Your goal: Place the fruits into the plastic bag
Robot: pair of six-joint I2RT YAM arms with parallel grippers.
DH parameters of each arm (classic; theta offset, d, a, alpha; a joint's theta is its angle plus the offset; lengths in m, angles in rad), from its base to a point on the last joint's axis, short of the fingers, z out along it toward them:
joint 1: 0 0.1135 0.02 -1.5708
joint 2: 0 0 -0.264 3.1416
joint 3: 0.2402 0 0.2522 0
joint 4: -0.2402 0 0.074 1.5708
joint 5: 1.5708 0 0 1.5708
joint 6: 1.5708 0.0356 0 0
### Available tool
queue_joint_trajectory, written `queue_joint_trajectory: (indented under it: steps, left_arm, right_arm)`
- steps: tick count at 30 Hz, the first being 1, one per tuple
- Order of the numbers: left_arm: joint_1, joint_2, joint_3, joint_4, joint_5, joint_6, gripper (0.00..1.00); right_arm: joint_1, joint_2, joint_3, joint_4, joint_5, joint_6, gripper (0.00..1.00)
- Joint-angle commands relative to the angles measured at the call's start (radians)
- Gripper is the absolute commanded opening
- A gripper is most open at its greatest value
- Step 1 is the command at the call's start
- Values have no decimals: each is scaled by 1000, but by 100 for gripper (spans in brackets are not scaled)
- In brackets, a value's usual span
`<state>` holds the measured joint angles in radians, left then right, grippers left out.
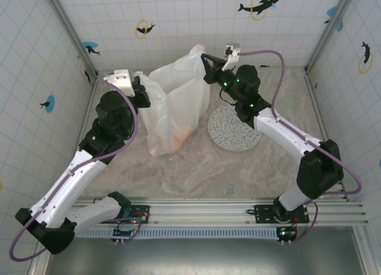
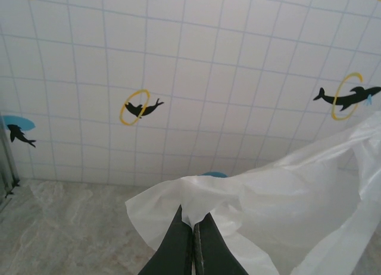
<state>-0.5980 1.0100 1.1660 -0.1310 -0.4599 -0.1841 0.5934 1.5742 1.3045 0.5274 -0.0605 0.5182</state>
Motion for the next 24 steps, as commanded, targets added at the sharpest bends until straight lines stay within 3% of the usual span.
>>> queue_joint_trajectory:
  steps: [1, 11, 16, 24]
  left_arm:
    - [37, 29, 74, 85, 26, -21, 0]
    - [64, 121, 78, 107, 156, -75, 0]
    - [65, 99, -50, 117, 133, -71, 0]
    - [67, 91, -129, 105, 237, -77, 0]
  right_arm:
    - [-11, 36, 87, 21, -2, -16, 0]
    - [-17, 140, 230, -29, -16, -22, 0]
    - [-24, 164, 190, -61, -39, -22, 0]
    - [-53, 191, 128, -76, -79, 11, 0]
